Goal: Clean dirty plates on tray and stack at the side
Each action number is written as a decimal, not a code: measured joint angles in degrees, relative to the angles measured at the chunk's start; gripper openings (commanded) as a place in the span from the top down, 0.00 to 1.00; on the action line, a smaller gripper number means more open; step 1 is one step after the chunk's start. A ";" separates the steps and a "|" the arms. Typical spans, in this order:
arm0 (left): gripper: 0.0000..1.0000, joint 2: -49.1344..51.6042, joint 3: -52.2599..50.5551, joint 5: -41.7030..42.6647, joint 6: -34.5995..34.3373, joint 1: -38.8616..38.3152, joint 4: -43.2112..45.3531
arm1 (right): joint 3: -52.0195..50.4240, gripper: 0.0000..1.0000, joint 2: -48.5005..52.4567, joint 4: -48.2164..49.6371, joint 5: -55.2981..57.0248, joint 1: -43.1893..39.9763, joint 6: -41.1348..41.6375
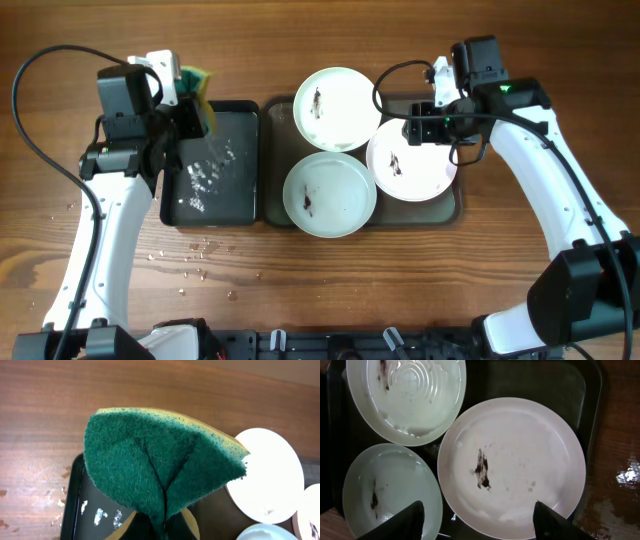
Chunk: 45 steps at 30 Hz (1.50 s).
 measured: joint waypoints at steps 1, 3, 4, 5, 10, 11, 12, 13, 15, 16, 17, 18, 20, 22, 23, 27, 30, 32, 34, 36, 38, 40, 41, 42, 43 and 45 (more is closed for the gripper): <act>0.96 0.04 0.00 0.00 0.00 0.00 -0.42 | 0.00 0.40 0.00 0.28 0.04 0.00 0.02; 0.96 0.20 0.00 0.00 0.00 0.00 -1.44 | 0.00 0.55 0.00 1.03 0.17 0.00 0.15; 0.96 0.31 0.00 0.00 0.00 0.00 -1.66 | 0.00 0.56 0.00 1.07 0.17 0.00 0.00; 0.96 0.48 0.00 0.00 0.00 0.00 -1.92 | 0.00 0.61 0.00 0.61 0.15 0.00 0.48; 0.96 1.81 0.00 0.00 -0.07 0.00 -4.04 | 0.09 0.61 0.02 -5.03 -1.53 0.00 1.29; 0.96 2.10 0.00 0.00 -0.13 0.00 -4.04 | 0.09 0.61 0.02 -6.14 -1.81 0.00 1.31; 0.96 2.58 0.00 0.00 -0.35 0.00 -3.98 | 0.09 0.61 0.02 -7.08 -2.08 0.00 1.33; 0.96 3.10 0.00 0.00 -0.52 0.00 -3.78 | 0.09 0.61 0.02 -8.26 -2.27 0.09 1.36; 0.96 4.24 0.00 0.00 -0.76 0.00 -2.64 | 0.09 0.60 0.02 -9.81 -2.58 0.33 1.51; 0.96 4.79 0.00 0.00 -0.94 0.00 -1.92 | 0.09 0.60 0.02 -10.38 -2.71 0.55 1.51; 0.96 5.51 0.00 0.00 -1.36 0.00 -1.14 | 0.09 0.57 0.02 -10.73 -3.08 0.98 1.53; 0.96 5.99 0.00 0.00 -1.73 0.00 -0.57 | 0.09 0.55 0.02 -10.80 -3.48 1.38 1.53; 0.96 7.08 0.00 0.00 -2.75 0.00 0.59 | -0.26 0.52 0.02 -10.58 -4.66 2.67 1.60; 0.96 7.89 0.00 0.00 -3.37 0.00 0.79 | -1.42 0.51 0.02 -10.08 -5.49 4.31 1.70; 0.96 8.24 0.00 0.00 -3.65 0.00 0.76 | -2.27 0.51 0.02 -9.77 -5.73 5.11 1.70; 0.96 9.05 0.00 0.00 -4.68 0.00 0.76 | -7.28 0.51 0.02 -5.20 -6.51 8.63 1.70; 0.96 9.18 0.00 0.00 -5.53 0.00 1.01 | -11.19 0.53 0.04 -0.39 -6.54 10.93 1.73; 0.96 9.20 0.00 0.00 -5.97 0.00 1.64 | -13.27 0.61 0.09 2.84 -6.56 12.15 2.05; 0.96 9.22 0.00 0.00 -6.32 0.00 2.51 | -14.80 0.64 0.09 6.10 -6.54 13.16 2.43; 0.96 9.22 0.00 0.00 -6.54 0.00 3.17 | -15.61 0.65 0.09 8.79 -6.54 13.84 2.91; 0.96 9.22 0.00 0.02 -6.60 0.00 3.26 | -15.67 0.65 0.09 9.92 -6.40 14.10 3.02; 0.96 9.22 0.00 0.02 -6.80 0.00 2.89 | -15.67 0.66 0.09 10.14 -5.35 14.08 3.02; 0.96 9.22 0.00 0.02 -6.95 0.00 2.67 | -15.69 0.65 0.09 10.21 -4.24 14.08 2.99; 0.96 9.22 0.00 0.02 -6.97 0.00 2.45 | -15.69 0.65 0.09 10.38 -3.21 14.08 2.99; 0.96 9.22 0.00 0.02 -6.97 0.00 2.25 | -15.69 0.66 0.09 10.71 -2.32 14.08 2.99; 0.96 9.22 0.00 0.00 -6.99 0.00 2.19 | -15.69 0.65 0.09 11.56 -1.29 14.08 2.99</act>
